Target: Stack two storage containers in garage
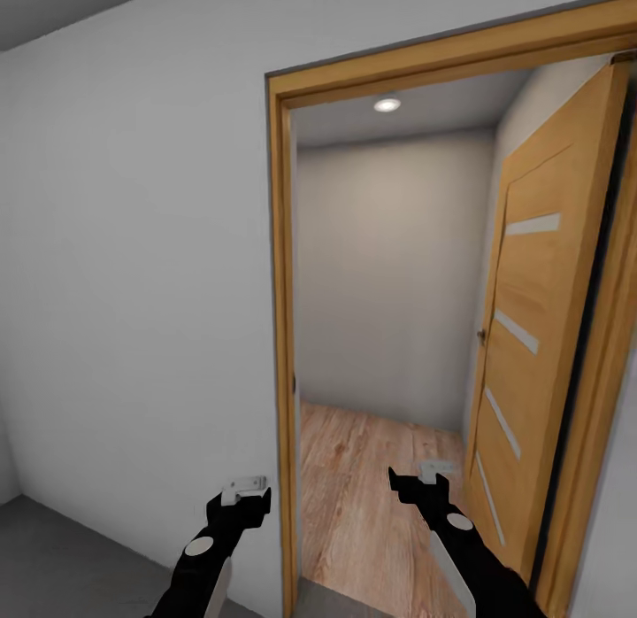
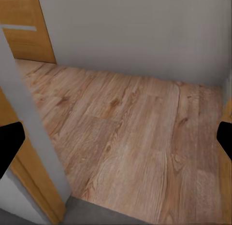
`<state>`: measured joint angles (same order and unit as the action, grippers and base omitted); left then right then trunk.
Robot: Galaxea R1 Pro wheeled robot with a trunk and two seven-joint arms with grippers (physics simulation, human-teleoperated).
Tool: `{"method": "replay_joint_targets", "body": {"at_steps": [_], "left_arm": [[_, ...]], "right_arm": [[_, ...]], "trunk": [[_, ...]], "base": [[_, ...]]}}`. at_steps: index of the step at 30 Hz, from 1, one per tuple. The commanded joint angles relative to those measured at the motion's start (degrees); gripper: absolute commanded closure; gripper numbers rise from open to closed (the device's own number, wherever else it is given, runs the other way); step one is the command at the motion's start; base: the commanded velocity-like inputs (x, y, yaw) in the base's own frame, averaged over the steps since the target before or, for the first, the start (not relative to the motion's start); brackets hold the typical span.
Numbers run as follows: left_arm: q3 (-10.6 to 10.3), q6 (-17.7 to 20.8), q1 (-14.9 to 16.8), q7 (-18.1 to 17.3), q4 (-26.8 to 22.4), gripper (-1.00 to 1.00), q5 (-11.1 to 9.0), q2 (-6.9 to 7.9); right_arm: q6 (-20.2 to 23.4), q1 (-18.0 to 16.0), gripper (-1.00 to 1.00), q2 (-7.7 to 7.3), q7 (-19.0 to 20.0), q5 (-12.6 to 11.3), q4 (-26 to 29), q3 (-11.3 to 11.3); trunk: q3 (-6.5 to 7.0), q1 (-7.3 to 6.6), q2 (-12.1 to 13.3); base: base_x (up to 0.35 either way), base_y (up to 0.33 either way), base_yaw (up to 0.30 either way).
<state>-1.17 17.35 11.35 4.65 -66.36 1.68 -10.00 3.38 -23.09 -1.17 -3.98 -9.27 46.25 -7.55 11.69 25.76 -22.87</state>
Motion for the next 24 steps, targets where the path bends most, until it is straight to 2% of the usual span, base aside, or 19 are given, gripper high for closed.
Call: {"method": "replay_joint_targets", "body": {"at_steps": [1, 24], "left_arm": [[-0.06, 0.32, -0.01, 0.24, -0.09, -1.0, 0.17, 0.0], [-0.06, 0.32, 0.01, 0.18, -0.09, -1.0, 0.17, 0.0]], "right_arm": [[0.23, -0.02, -1.0, -0.09, -0.42, -0.6, 0.07, -0.36], [0.23, -0.02, -1.0, -0.06, -0.42, -0.64, 0.06, -0.36]], "trunk": [[-0.03, 0.02, -0.05], [-0.03, 0.02, -0.05]], "base": [[0.0, 0.002, -0.298], [0.0, 0.0, -0.298]]}}
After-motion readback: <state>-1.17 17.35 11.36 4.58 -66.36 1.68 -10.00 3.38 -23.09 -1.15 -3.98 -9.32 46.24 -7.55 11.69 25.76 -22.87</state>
